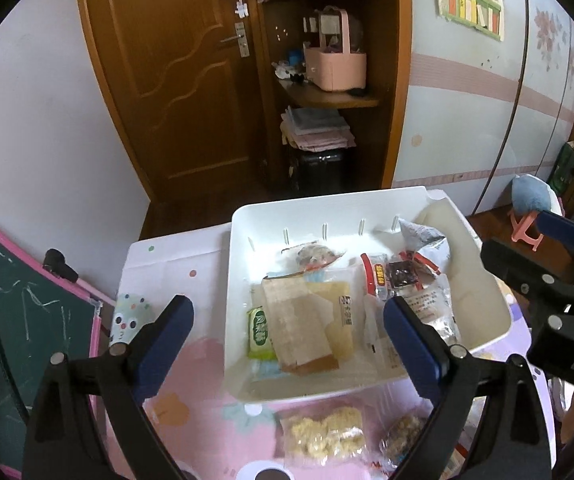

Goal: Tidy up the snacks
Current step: 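Withdraw both tools from the bin toward the remaining snacks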

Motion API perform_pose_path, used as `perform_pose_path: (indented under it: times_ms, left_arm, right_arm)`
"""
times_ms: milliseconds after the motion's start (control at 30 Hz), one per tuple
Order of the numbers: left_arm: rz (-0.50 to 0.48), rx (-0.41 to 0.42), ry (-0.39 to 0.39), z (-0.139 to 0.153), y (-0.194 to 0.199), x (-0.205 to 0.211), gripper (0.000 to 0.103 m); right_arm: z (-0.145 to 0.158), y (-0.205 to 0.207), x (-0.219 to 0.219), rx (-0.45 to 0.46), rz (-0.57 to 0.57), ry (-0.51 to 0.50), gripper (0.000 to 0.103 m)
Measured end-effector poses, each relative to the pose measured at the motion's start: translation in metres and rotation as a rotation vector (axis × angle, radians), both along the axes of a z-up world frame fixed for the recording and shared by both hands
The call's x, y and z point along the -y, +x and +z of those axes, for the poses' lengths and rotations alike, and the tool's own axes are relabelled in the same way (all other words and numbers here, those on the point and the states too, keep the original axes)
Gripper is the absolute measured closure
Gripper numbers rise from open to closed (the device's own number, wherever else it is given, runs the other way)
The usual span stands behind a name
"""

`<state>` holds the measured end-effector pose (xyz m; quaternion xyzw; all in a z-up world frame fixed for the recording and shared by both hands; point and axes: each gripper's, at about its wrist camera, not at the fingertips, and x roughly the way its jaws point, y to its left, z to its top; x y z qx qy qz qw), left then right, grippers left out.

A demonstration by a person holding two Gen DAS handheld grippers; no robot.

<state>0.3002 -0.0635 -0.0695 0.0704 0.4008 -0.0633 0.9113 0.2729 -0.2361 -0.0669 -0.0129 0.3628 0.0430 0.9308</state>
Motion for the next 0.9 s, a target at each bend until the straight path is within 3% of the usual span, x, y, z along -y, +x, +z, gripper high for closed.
perform_pose_path:
  times_ms: [533, 900]
  left_arm:
    - [-0.058, 0.149, 0.006, 0.091, -0.119, 0.004, 0.007]
    - [-0.204, 0.234, 0.024, 0.119, -0.201, 0.038, 0.001]
  right_arm:
    - [0.081, -0.121, 0.021, 0.152, 0.014, -0.033, 0.018]
    - [0.094, -0.199, 0.045, 0.207, 0.025, -0.097, 0.018]
